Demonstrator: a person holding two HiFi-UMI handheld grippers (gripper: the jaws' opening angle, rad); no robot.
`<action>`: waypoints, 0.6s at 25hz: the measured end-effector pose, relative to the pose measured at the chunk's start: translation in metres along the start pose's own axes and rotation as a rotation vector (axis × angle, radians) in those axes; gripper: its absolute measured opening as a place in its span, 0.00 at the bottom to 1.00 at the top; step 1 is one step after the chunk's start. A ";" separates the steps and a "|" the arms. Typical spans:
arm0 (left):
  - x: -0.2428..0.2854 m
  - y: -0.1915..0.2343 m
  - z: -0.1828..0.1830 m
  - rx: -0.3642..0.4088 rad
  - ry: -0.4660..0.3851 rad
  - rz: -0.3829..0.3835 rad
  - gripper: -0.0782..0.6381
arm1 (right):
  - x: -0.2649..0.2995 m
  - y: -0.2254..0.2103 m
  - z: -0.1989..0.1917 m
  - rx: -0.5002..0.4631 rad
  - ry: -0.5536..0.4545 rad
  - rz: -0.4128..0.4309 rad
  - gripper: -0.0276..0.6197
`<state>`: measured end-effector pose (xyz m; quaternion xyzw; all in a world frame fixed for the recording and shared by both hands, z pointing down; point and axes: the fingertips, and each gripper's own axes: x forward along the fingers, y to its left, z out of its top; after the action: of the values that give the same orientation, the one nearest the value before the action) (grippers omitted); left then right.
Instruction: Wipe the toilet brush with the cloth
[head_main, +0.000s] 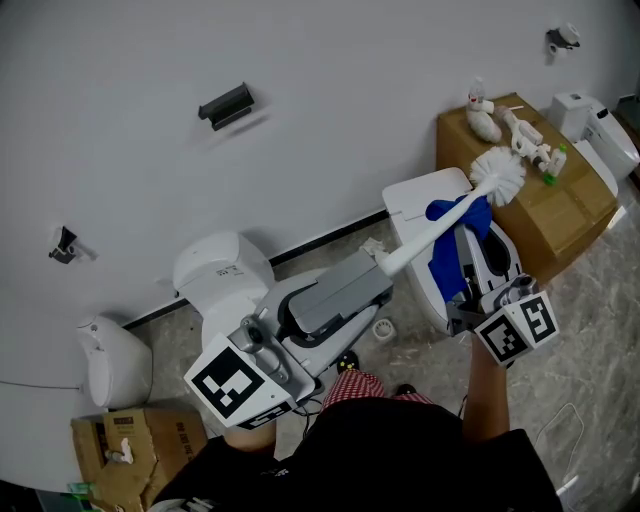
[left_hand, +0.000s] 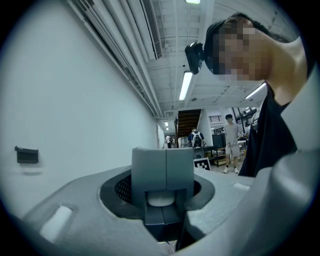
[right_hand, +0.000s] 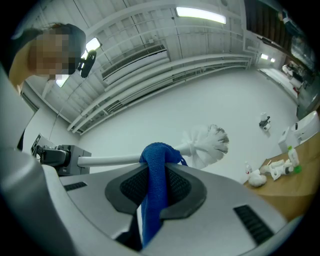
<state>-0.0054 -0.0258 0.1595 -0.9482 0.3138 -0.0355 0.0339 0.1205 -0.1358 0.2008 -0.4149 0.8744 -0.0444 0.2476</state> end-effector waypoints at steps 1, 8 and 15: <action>0.000 0.000 0.000 -0.001 -0.001 0.001 0.34 | 0.000 0.000 0.000 0.001 0.001 -0.002 0.14; 0.001 0.000 0.000 0.006 -0.004 -0.002 0.34 | 0.001 -0.008 0.002 0.009 0.001 -0.029 0.14; 0.000 0.000 0.001 0.011 -0.003 -0.005 0.34 | 0.001 -0.013 0.003 0.020 -0.007 -0.048 0.14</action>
<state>-0.0054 -0.0257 0.1587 -0.9489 0.3111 -0.0356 0.0395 0.1308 -0.1445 0.2016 -0.4334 0.8629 -0.0576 0.2537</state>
